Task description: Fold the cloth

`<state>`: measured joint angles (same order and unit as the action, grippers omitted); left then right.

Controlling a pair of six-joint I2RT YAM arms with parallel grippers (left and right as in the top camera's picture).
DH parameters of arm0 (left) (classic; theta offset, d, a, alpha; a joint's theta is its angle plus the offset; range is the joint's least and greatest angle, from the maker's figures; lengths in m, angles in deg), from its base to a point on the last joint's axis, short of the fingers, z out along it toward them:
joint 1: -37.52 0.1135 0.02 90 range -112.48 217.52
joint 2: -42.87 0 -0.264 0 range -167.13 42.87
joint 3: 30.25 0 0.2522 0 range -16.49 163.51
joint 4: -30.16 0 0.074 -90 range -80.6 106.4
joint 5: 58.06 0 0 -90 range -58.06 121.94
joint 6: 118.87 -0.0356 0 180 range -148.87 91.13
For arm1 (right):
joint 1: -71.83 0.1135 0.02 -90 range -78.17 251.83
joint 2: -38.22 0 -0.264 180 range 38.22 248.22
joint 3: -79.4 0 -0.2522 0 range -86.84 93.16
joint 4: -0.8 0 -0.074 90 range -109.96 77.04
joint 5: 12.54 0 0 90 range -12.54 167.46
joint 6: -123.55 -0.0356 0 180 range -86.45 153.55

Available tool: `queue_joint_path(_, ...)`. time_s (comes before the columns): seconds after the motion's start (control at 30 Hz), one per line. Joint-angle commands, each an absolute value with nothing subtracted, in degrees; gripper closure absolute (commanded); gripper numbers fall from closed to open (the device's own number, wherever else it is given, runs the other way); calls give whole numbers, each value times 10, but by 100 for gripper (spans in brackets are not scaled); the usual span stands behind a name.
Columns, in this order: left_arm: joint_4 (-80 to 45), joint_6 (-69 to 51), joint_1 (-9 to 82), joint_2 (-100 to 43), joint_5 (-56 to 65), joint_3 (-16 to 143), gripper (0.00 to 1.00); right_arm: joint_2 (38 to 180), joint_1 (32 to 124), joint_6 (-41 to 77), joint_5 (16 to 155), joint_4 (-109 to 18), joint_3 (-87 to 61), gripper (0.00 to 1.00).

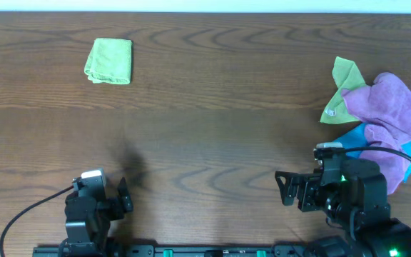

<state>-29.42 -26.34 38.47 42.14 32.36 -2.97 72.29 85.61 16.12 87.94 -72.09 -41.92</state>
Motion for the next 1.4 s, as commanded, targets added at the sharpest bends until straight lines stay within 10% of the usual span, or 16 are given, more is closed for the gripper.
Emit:
queue_joint_path(0.0, -301, -305, 382, 427, 330, -36, 5, 721, 852, 156, 880, -722, -420, 1)
queue_joint_path(1.37, -330, -338, 382, 427, 330, -36, 5, 708, 846, 175, 806, -713, -426, 1)
